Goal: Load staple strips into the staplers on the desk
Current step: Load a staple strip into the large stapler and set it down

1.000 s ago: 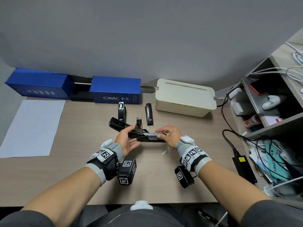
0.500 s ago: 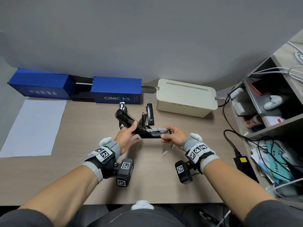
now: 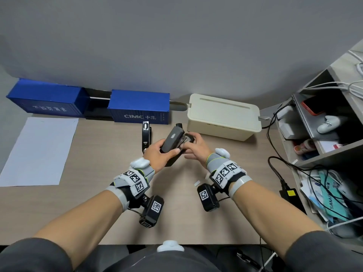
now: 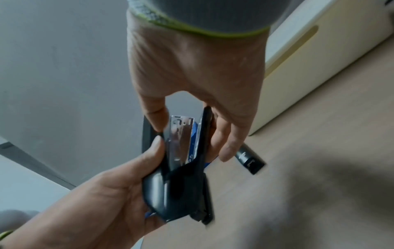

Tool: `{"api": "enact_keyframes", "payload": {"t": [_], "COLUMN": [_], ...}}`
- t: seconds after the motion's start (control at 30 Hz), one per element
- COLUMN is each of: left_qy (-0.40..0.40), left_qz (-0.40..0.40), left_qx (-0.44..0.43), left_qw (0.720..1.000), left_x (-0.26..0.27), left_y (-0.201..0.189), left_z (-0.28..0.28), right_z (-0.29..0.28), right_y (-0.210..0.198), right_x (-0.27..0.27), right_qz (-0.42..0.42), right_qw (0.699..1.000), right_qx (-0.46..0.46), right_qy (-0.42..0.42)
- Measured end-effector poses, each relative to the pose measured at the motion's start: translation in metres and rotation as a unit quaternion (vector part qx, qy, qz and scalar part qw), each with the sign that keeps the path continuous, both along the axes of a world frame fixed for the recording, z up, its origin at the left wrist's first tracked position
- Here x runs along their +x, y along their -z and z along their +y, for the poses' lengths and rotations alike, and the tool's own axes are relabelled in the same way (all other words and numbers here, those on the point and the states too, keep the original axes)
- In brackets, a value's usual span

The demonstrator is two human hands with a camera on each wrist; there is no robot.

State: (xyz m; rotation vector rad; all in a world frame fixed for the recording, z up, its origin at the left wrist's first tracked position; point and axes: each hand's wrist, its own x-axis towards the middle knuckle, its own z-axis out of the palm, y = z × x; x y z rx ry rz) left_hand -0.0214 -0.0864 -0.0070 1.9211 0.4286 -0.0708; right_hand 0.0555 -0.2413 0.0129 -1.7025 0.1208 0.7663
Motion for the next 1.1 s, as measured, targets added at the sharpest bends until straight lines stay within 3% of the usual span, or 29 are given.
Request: {"api": "enact_keyframes", "payload": {"t": [0.2, 0.3, 0.6, 0.73, 0.83, 1.1], "left_qy": [0.064, 0.101, -0.033, -0.102, -0.15, -0.216], "left_qz": [-0.011, -0.006, 0.062, 0.074, 0.086, 0.147], "left_qx": [0.099, 0.077, -0.046, -0.102, -0.11, -0.064], "left_qw": [0.993, 0.992, 0.996, 0.987, 0.979, 0.963], "left_x": [0.008, 0.01, 0.029, 0.047, 0.063, 0.089], "left_y": [-0.014, -0.016, 0.013, 0.032, 0.044, 0.078], "left_z": [0.0, 0.001, 0.008, 0.005, -0.001, -0.012], "right_z": [0.027, 0.03, 0.058, 0.063, 0.052, -0.013], "right_y": [0.008, 0.012, 0.023, 0.022, 0.036, 0.061], "right_x": [0.002, 0.01, 0.043, 0.059, 0.077, 0.093], "right_qz": [0.05, 0.045, 0.028, 0.002, -0.027, 0.058], "right_qw": [0.996, 0.995, 0.999, 0.998, 0.991, 0.991], "right_qx": [0.062, 0.064, 0.022, -0.043, -0.109, -0.124], "right_qy": [0.037, 0.059, -0.003, -0.05, -0.071, -0.001]}}
